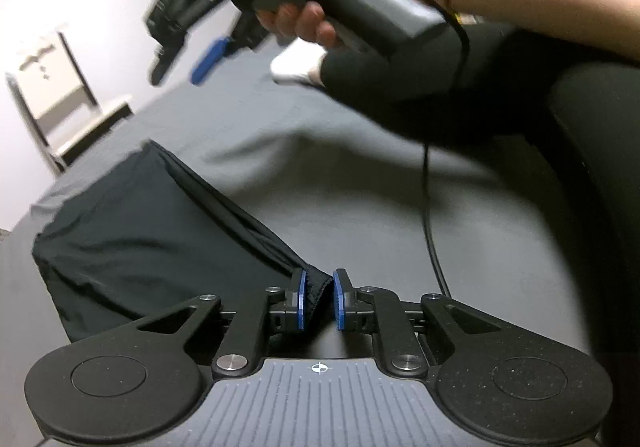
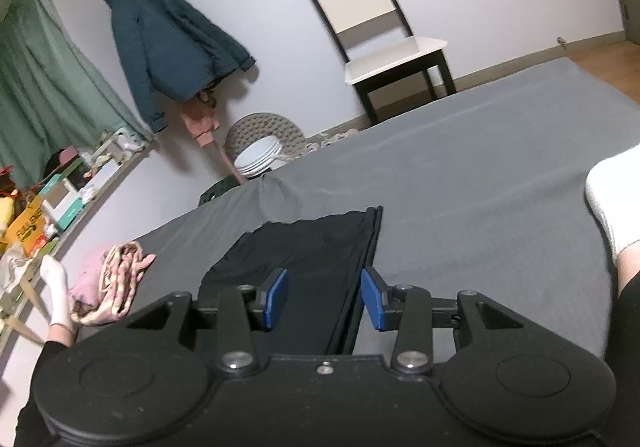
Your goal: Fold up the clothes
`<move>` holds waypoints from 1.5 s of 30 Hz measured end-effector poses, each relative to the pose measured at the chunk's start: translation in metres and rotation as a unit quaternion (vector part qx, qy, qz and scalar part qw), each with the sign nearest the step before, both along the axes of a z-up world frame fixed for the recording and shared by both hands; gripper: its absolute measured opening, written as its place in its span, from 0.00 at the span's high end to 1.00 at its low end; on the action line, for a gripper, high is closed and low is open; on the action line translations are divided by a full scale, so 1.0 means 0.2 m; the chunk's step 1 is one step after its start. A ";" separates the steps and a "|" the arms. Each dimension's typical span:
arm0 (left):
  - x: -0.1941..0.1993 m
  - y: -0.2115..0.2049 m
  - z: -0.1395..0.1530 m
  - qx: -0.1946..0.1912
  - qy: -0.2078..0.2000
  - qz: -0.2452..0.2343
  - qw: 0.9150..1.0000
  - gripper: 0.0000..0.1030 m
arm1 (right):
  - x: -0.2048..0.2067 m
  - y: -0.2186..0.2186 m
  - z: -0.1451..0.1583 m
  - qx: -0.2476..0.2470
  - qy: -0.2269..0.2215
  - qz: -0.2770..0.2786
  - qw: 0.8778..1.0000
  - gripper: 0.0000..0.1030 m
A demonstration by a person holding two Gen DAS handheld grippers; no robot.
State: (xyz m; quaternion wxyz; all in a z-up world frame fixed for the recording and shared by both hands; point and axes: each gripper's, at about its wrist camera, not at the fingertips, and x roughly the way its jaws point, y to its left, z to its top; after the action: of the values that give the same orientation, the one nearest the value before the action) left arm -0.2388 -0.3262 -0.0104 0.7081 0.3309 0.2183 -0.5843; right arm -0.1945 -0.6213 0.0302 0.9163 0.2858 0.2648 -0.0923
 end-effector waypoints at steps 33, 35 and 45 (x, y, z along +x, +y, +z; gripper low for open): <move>0.16 0.27 -0.05 0.149 -0.269 -0.041 0.951 0.91 | -0.41 1.35 -0.26 -0.491 0.029 0.456 0.742 0.37; 0.20 0.25 -0.04 0.146 -0.250 -0.028 0.957 0.91 | -0.42 1.39 -0.30 -0.512 0.028 0.439 0.737 0.37; 0.29 0.25 0.09 0.146 -0.198 -0.014 0.969 0.92 | -0.41 1.64 -0.44 -0.610 0.029 0.343 0.714 0.24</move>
State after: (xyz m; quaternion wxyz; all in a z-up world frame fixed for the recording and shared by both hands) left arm -0.1807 -0.2763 0.0072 0.6728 0.5432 0.1521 -0.4787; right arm -0.2774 -0.2930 -0.0588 0.8524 -0.4483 0.2573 0.0790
